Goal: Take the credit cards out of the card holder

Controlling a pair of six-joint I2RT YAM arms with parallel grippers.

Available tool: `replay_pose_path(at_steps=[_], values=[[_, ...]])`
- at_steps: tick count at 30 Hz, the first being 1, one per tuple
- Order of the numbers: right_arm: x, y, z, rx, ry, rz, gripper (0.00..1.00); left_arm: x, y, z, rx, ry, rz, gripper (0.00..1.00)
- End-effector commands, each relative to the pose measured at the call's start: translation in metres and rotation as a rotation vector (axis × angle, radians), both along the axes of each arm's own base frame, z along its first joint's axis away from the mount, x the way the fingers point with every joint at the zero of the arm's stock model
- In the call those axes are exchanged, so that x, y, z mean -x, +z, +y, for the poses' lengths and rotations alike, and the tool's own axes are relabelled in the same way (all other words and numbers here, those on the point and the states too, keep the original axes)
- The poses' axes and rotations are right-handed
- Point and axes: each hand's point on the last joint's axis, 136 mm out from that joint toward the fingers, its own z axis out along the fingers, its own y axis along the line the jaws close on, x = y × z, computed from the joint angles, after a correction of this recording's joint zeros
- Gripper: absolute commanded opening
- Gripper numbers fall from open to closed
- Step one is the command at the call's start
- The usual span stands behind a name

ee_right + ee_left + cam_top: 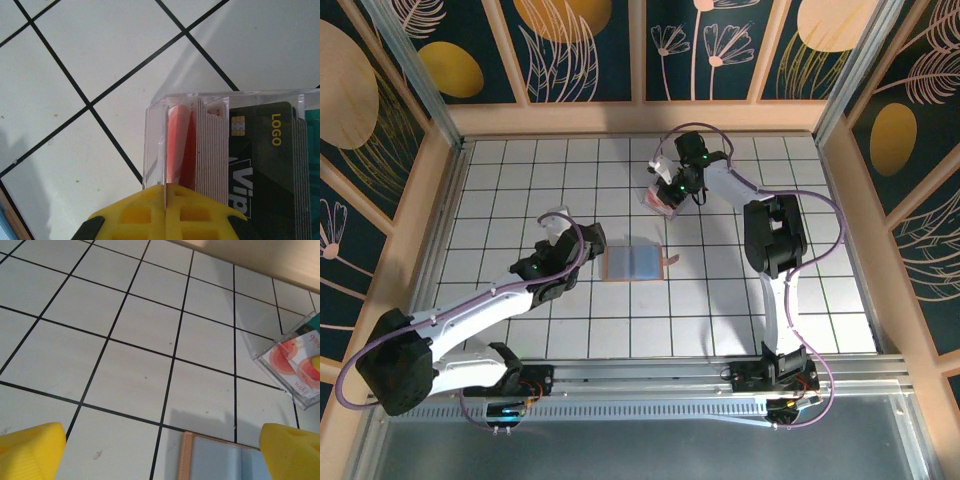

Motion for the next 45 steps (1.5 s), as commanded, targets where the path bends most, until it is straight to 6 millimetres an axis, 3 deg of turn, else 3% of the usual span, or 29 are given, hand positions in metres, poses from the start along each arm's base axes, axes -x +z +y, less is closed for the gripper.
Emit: replay_pose_path(at_steps=[1,11,23,25,32,45], values=[[0.016,-0.007,0.009,-0.003,0.06,0.056,0.0,-0.004,0.02,0.006,-0.011,0.025,-0.045,0.99],[0.032,-0.026,0.02,0.034,0.104,0.107,0.0,0.002,0.022,0.015,0.005,0.043,-0.061,0.99],[0.046,-0.024,0.03,0.061,0.162,0.117,0.0,0.003,0.028,0.019,0.0,0.055,-0.077,0.99],[0.043,-0.024,0.029,0.076,0.147,0.102,0.05,0.003,0.028,0.018,0.003,0.053,-0.077,0.99],[0.033,-0.009,0.027,0.077,0.118,0.052,0.21,0.001,0.025,0.017,-0.005,0.05,-0.069,0.99],[0.027,0.022,0.025,0.064,0.08,-0.017,0.25,0.001,0.029,0.018,-0.01,0.049,-0.078,0.99]])
